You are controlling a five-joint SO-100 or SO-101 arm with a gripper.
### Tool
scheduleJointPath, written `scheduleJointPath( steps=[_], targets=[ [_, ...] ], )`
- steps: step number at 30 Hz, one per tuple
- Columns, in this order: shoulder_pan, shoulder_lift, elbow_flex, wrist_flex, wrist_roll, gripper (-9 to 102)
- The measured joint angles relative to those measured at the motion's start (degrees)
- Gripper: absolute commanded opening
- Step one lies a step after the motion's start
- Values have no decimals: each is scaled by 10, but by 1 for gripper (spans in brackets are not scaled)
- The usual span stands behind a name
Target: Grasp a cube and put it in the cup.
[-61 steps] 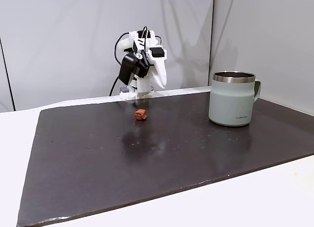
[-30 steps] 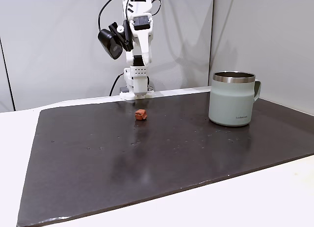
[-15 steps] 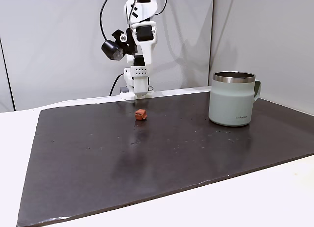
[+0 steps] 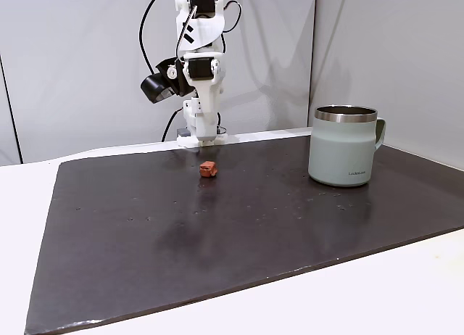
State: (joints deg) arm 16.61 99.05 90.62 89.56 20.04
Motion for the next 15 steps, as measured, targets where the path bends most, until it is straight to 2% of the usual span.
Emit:
scheduleJointPath(
  steps=[8,15],
  targets=[
    [10,-11,-4,0,4,1],
    [11,-33,-4,-1,4,16]
  ],
)
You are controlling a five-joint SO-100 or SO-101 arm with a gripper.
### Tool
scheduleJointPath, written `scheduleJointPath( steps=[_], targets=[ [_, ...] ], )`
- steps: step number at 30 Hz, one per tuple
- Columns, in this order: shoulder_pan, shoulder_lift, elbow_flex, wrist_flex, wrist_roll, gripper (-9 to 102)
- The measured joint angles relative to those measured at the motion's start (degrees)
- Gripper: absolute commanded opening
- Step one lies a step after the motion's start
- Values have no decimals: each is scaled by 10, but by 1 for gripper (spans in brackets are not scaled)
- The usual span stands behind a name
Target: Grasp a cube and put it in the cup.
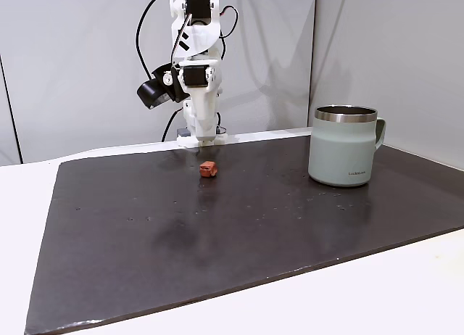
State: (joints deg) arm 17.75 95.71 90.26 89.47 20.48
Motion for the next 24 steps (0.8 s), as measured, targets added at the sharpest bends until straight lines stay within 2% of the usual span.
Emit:
scheduleJointPath(
  steps=[3,8,24],
  targets=[
    [-1,-8,0,0,0,22],
    [5,-20,0,0,0,26],
    [1,-81,-11,-11,0,27]
  ],
)
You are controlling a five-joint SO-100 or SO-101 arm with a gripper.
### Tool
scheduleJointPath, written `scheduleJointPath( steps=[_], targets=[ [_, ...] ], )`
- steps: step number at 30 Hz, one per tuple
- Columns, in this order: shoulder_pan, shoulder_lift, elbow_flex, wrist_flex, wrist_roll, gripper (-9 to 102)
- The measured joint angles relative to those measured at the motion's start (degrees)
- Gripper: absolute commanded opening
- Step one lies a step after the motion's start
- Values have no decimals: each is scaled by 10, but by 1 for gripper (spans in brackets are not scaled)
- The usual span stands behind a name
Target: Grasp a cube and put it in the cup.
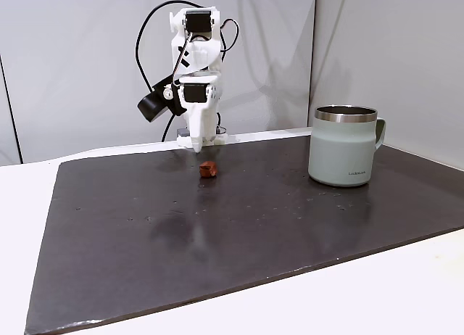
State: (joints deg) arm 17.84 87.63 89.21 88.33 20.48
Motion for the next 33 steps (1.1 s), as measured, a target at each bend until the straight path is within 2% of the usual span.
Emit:
scheduleJointPath(
  steps=[33],
  targets=[
    [-11,-81,49,-91,-8,25]
  ],
)
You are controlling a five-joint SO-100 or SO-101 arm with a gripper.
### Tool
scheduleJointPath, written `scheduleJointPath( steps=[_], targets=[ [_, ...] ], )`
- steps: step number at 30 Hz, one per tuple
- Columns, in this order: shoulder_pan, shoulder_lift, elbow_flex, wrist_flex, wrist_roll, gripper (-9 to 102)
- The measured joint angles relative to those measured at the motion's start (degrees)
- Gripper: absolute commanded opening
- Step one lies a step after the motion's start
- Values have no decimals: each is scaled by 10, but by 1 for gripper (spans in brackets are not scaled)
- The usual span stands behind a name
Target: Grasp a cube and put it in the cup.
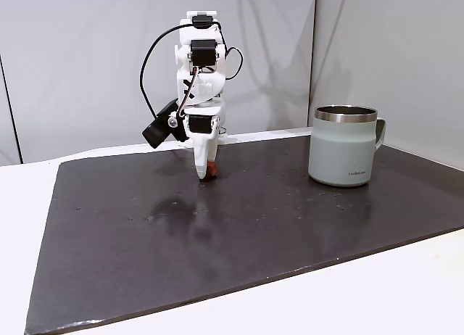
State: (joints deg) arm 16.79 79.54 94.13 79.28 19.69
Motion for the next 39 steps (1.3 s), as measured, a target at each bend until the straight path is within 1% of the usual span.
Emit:
scheduleJointPath(
  steps=[10,21,33,39],
  targets=[
    [4,-10,4,-5,-2,22],
    [10,-10,8,-6,-2,7],
    [10,-8,10,-5,-2,6],
    [-6,50,10,11,-5,5]
  ],
)
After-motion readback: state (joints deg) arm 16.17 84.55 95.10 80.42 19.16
